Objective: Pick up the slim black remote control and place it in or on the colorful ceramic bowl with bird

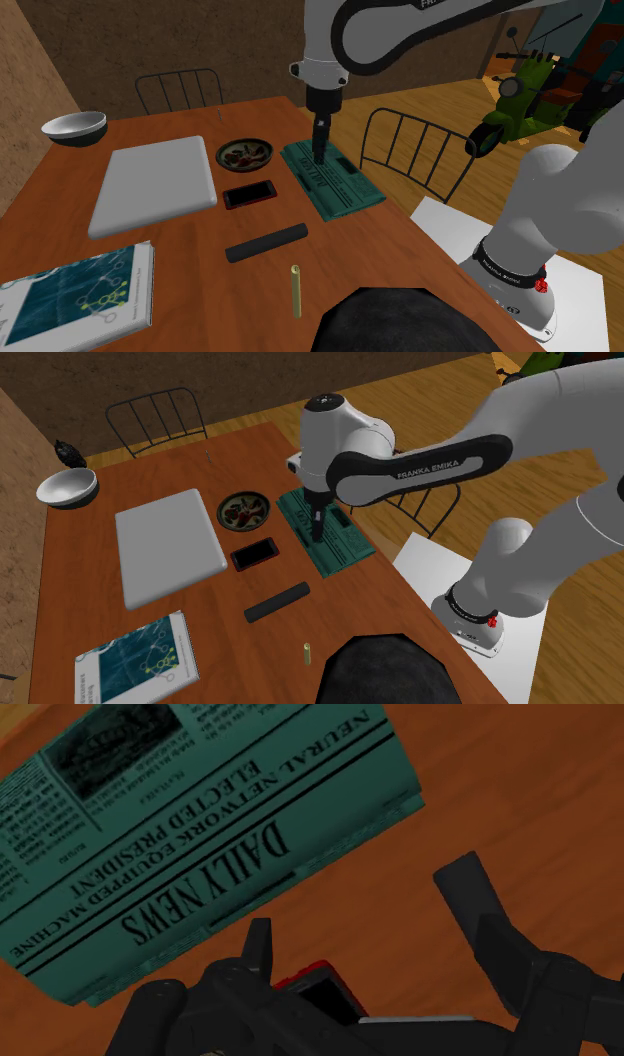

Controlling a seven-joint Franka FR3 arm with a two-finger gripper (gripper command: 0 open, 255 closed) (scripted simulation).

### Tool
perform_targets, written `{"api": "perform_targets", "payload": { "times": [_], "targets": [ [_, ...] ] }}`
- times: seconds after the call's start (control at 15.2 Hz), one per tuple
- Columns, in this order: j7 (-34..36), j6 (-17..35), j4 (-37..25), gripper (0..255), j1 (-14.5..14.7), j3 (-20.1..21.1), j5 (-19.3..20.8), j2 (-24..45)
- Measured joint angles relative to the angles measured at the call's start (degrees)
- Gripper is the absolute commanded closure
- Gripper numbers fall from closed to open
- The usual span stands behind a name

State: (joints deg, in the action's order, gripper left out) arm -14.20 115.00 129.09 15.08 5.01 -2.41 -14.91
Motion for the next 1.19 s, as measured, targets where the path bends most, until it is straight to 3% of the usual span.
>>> {"api": "perform_targets", "payload": {
  "times": [0.73, 1.19],
  "targets": [
    [-9.3, 7.7, -6.5, 0, 5.8, 5.0, -0.8, 16.7],
    [-12.5, 11.7, -8.1, 0, 8.2, 7.4, -0.2, 23.4]
  ]
}}
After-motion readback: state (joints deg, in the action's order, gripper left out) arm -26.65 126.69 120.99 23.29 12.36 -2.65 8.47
